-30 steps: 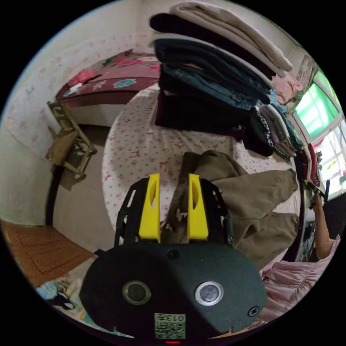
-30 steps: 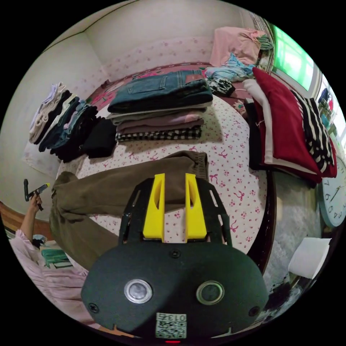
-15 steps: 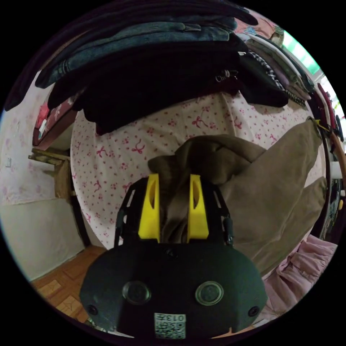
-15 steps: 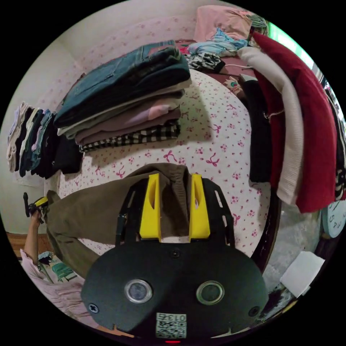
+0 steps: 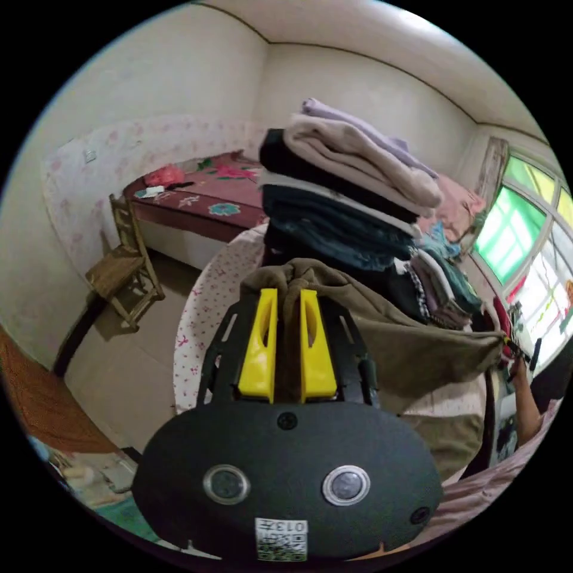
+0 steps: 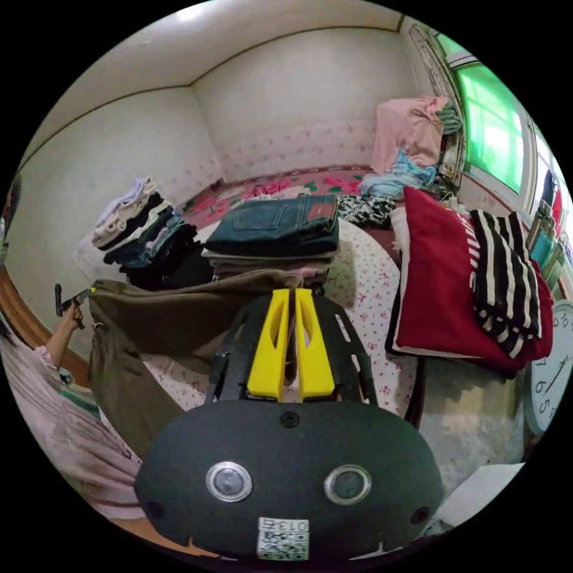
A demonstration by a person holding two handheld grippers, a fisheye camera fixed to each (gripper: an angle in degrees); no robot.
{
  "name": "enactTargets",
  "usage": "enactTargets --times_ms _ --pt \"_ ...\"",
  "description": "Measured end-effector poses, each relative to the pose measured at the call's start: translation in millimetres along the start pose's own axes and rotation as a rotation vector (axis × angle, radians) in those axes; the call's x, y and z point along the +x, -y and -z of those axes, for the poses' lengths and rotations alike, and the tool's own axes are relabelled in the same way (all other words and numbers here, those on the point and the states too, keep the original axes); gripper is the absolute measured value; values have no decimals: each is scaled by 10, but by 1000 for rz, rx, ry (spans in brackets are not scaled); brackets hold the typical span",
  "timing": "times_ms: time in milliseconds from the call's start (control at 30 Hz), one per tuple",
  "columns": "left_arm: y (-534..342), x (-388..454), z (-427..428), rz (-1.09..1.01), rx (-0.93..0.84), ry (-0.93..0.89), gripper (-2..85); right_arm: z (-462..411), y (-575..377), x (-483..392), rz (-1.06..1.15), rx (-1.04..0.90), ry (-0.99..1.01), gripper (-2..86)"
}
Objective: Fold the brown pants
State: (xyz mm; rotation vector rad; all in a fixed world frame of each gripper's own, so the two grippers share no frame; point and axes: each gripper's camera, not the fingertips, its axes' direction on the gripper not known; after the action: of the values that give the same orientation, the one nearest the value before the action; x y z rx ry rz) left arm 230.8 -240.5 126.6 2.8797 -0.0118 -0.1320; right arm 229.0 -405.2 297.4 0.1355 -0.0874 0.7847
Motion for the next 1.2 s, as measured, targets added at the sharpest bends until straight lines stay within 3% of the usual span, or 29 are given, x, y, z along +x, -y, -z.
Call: enactTargets --times_ms 100,200,267,367,433,500,633,733,833,1033,1200 --pt "-115 -199 -403 172 -6 12 85 -298 64 152 -93 -34 -10 48" --pt "-231 -276 -1013 348 -202 -17 96 -900 90 414 -253 -208 -11 79" --pt "-263 -135 -937 347 -140 -27 97 -1007 72 511 -307 -249 -17 83" --pt "-229 484 -683 78 -115 42 93 -826 16 476 -271 -207 -68 87" --pt "-398 1301 -694 -281 -218 -26 91 -802 -61 444 -227 -237 -98 94" --pt "-665 1898 -805 -485 -319 -79 98 -907 -186 449 -206 -297 -112 108" --pt "-1303 2991 -1138 -731 -434 -120 110 -1185 -245 509 -245 -332 -66 110" --pt "-1646 3513 -1464 -879 -547 -96 53 -1442 -208 551 -265 -358 -56 50" --pt "-1705 3750 -1410 -965 -528 -94 20 -1490 -148 532 -225 -405 -62 36" --pt "-1532 3820 -930 -879 -474 -188 15 -607 -252 558 -124 -178 19 36" --pt "-1737 3937 -1081 -851 -564 -177 34 -912 -782 1002 -252 -382 35 67"
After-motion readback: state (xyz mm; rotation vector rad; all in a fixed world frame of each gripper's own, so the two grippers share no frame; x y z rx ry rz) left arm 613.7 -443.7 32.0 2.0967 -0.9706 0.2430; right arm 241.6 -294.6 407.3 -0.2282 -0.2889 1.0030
